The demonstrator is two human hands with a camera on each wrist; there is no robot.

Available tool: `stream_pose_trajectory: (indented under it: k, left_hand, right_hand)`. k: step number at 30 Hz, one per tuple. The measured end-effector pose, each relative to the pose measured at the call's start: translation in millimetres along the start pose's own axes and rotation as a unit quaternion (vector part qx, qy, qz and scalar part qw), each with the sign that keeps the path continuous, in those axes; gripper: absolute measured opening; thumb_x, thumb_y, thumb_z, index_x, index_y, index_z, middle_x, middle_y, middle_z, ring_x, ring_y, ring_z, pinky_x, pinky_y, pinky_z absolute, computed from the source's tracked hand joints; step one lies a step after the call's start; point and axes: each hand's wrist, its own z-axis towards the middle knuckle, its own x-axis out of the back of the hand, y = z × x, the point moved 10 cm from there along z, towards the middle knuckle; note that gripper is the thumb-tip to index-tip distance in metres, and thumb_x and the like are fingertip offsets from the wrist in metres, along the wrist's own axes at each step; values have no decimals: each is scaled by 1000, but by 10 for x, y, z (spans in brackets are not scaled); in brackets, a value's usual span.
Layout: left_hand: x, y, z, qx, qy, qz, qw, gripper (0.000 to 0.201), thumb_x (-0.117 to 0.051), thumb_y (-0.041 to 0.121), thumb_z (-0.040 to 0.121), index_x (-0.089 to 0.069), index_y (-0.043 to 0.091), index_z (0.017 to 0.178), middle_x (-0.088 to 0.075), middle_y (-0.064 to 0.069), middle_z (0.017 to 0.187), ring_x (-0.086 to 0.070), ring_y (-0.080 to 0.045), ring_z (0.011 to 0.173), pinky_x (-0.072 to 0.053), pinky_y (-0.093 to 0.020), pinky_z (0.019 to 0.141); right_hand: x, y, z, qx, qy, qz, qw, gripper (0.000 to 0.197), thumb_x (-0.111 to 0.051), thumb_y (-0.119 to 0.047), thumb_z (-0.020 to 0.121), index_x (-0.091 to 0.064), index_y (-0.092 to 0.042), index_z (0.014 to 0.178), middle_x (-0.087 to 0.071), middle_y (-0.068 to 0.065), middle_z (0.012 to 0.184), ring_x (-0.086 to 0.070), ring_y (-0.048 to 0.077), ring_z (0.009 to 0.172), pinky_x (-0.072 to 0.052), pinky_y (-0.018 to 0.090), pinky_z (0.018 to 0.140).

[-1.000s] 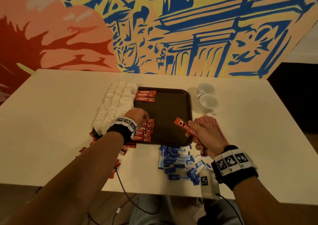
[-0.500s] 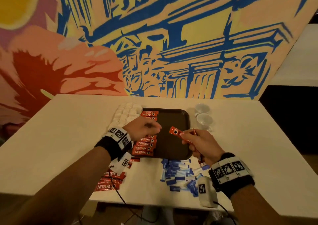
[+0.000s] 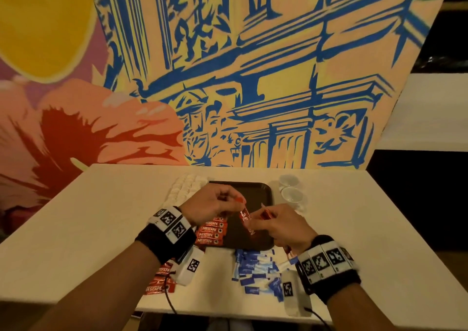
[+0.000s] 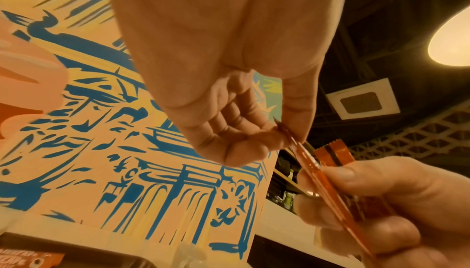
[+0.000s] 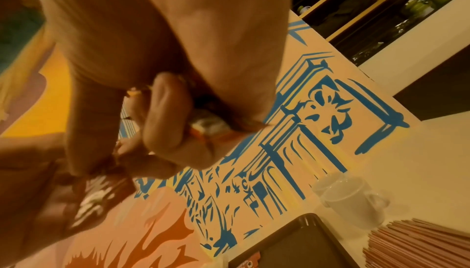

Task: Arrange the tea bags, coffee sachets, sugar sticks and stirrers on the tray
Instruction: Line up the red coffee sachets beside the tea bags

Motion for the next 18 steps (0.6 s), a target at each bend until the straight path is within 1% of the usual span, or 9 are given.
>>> stream_pose_trajectory:
  k: [2,3,5,7,9,11,13,15,18]
  left_hand:
    - [18,109,-28,-11,12,-9,1000,13,-75,17,87,-76,16,100,-74,-1,86,-66,-16,76,-54,-28,71]
    - [30,174,-43,-23,18,-13,999,15,-74,18,88,-75,16,103,-74,-4,90,-64,-16,76,-54,-27,69]
    - [52,243,-67,-33,23,-26,999,22,-71,22,89,-72,15,110,-73,-9,98,-64,-17,80,-54,-27,69]
    - [27,228,-106,-18,0,-31,999,34,-74,31,86,-69,17,116,-73,-8,102,-69,-20,86,-57,-31,76]
    - [-36,198,-164,-2,-34,-4,999,43,-79,38,77,-69,19,115,-74,-6,101,-72,-22,91,-59,-37,83]
    - [-67,224,-212,-7,-40,12,999,34,-79,28,79,-70,15,109,-76,-5,93,-72,-19,86,-58,-39,85]
    - [-71,290,-244,-18,-30,-7,999,22,-75,16,85,-71,11,107,-75,-6,87,-71,-20,79,-59,-35,79]
    - [-46,378,-271,-35,-14,1,999,19,-72,12,88,-72,11,107,-73,-4,82,-70,-20,76,-58,-28,71]
    - [-40,510,-315,-64,-15,53,996,18,-71,13,90,-74,10,107,-70,1,76,-67,-15,71,-54,-21,68]
  right_hand:
    - [-40,-63,-31,6,-6,7,1000,17,-74,-13,91,-75,1,101,-63,-12,52,-52,-5,41,-36,8,40]
    - [-46,-88,-27,12,3,10,1000,18,-75,-15,90,-75,1,99,-65,-9,56,-52,-4,41,-36,8,40]
    - [-27,-128,-19,20,31,33,999,17,-78,-18,88,-74,-3,93,-72,3,70,-50,0,40,-33,13,38]
    - [-8,-128,-31,15,58,74,995,15,-79,-19,86,-74,-5,89,-75,14,81,-43,4,39,-28,19,37]
    - [12,-125,-66,11,77,108,991,13,-79,-19,87,-72,-8,87,-69,9,70,-39,6,39,-27,20,37]
    - [16,-117,-103,10,84,135,987,14,-77,-21,88,-70,-9,90,-62,3,62,-38,7,41,-27,20,37]
    - [12,-119,-138,15,83,151,985,19,-77,-26,89,-70,-10,96,-71,7,76,-37,7,42,-27,20,38]
    - [39,-114,-184,22,88,183,979,23,-76,-31,89,-70,-11,100,-76,6,89,-37,6,43,-27,20,38]
    - [147,-87,-271,36,99,233,967,23,-76,-30,89,-71,-10,100,-74,5,87,-35,7,43,-27,20,37]
